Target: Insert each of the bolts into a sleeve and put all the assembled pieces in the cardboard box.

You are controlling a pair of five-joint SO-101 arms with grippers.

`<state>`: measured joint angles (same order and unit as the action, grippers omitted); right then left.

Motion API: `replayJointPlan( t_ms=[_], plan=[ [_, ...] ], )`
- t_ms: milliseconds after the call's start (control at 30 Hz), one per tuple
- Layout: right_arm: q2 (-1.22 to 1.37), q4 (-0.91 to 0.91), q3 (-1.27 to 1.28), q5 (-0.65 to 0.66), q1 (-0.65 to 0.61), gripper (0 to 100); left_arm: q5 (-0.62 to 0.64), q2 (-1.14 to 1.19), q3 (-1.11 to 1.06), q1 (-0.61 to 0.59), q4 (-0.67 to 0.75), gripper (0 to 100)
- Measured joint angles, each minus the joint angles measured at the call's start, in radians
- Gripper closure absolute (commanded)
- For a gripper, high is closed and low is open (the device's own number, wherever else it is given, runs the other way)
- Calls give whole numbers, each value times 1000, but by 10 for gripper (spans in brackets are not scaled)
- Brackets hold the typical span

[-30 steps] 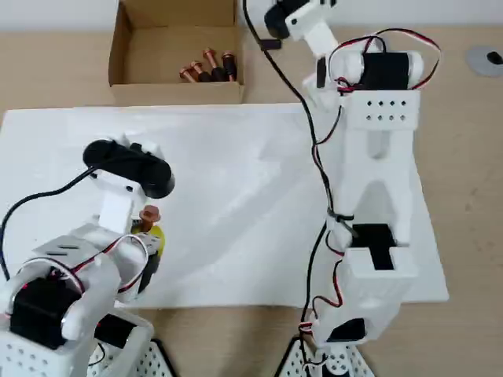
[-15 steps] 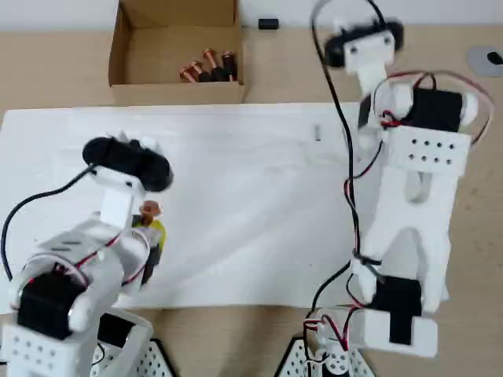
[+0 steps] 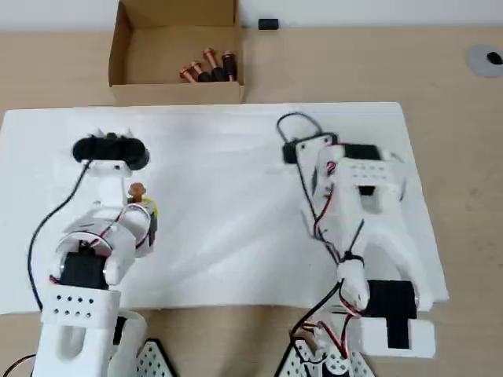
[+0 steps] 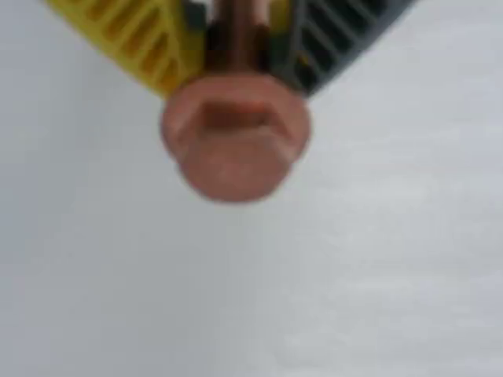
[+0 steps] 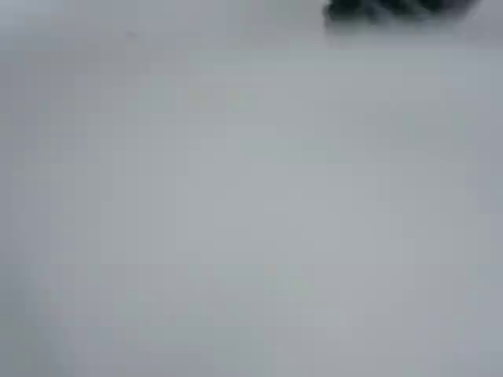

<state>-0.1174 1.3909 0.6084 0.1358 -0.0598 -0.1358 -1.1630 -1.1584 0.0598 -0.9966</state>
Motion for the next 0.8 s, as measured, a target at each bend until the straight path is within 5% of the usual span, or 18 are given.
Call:
replayJointPlan(
  t_ms=[500, 800],
  plan=[
    [-63, -293, 282, 5, -35, 554, 0, 0, -245, 35, 252, 994],
    [-75, -324, 311, 5, -35, 554, -2, 0, -344, 35, 347, 994]
  ],
)
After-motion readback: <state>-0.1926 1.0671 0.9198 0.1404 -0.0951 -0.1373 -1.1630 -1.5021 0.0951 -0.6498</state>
